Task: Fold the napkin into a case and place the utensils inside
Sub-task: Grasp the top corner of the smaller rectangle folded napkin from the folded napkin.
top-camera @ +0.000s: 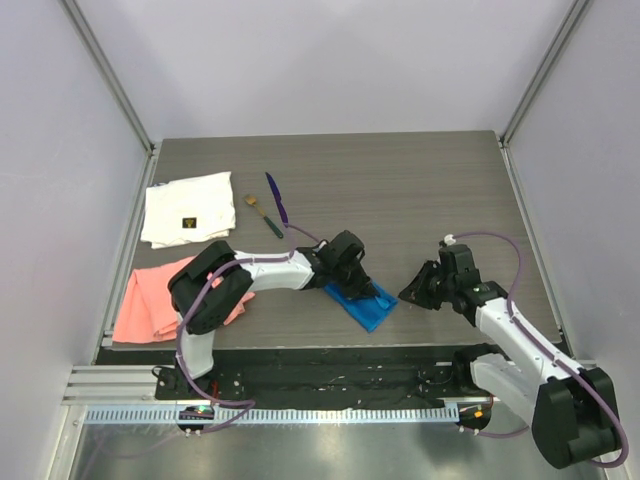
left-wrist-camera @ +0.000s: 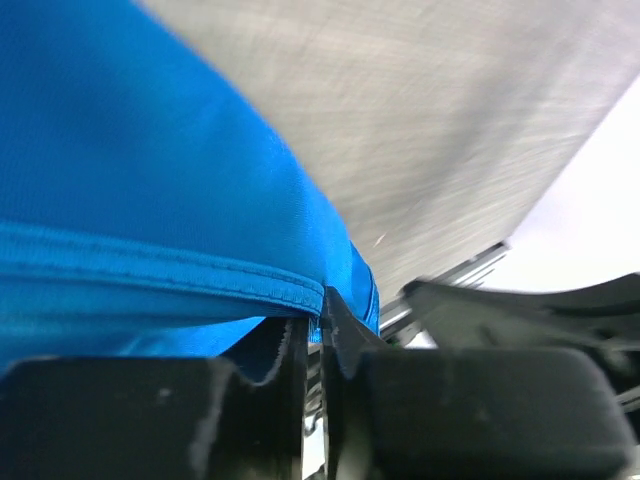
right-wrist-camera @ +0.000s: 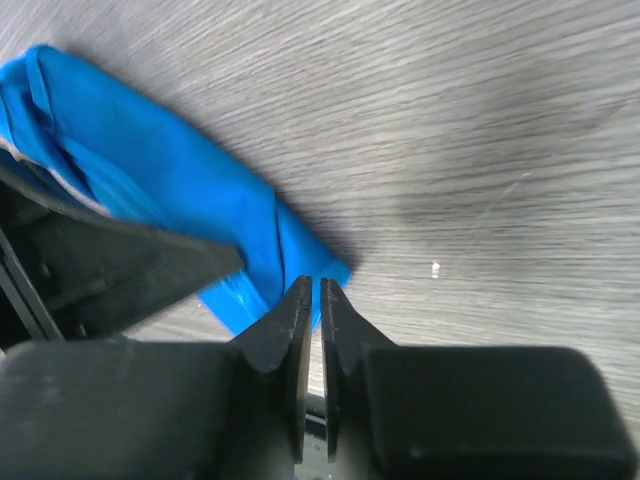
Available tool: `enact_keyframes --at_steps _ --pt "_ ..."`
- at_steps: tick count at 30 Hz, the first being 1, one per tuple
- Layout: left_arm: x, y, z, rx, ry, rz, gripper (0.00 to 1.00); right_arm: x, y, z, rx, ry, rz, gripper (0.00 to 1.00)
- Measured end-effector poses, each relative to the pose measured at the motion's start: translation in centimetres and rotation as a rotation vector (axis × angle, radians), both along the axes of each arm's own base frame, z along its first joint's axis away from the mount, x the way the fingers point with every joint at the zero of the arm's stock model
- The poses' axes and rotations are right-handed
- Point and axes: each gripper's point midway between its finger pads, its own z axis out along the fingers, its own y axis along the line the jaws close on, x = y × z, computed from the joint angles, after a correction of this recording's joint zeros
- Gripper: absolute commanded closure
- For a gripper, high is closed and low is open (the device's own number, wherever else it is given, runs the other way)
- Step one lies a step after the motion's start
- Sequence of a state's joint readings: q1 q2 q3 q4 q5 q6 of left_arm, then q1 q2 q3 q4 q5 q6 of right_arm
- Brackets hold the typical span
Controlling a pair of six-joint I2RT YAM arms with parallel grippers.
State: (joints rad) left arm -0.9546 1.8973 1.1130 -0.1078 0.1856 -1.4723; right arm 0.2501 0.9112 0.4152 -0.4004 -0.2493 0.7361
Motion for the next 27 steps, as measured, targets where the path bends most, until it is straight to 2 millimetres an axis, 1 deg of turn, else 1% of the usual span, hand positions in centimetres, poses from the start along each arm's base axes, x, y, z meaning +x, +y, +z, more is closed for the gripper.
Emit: enact_keyframes --at_steps 3,5,7,10,13,15,21,27 --pt "1.5 -0.3 0.3 -0.027 -0.021 0.009 0.96 0.2 0.3 0.3 0.022 -0.008 0.01 0.95" --pt "2.0 -0.4 0.3 -0.041 -0.025 0.013 0.99 0.5 0.4 0.7 0.041 -0.028 0.011 0.99" --pt "2.7 -0.5 0.3 -0.054 -0.029 0.02 1.0 0.6 0.7 0.9 0.073 -0.051 0.022 0.99" --pt "3.3 -0.7 0.2 -0.069 -0.032 0.025 1.0 0.2 1.5 0.6 0.131 -0.061 0.048 0.99" --pt "3.4 -0.9 0.2 -0.084 -0.032 0.02 1.0 -0.9 2.5 -0.5 0.2 -0.034 0.079 0.99" --pt "3.3 -1.0 0.3 -0.09 -0.031 0.015 1.0 -1.4 2.9 -0.8 0.233 -0.012 0.092 0.99" --pt "3.4 -1.3 0.7 -0.109 -0.038 0.01 1.0 -0.9 3.9 0.0 0.295 -0.038 0.116 0.99" --pt "3.3 -1.2 0.5 -0.114 -0.04 0.009 1.0 -1.3 4.0 -1.0 0.308 -0.02 0.117 0.99"
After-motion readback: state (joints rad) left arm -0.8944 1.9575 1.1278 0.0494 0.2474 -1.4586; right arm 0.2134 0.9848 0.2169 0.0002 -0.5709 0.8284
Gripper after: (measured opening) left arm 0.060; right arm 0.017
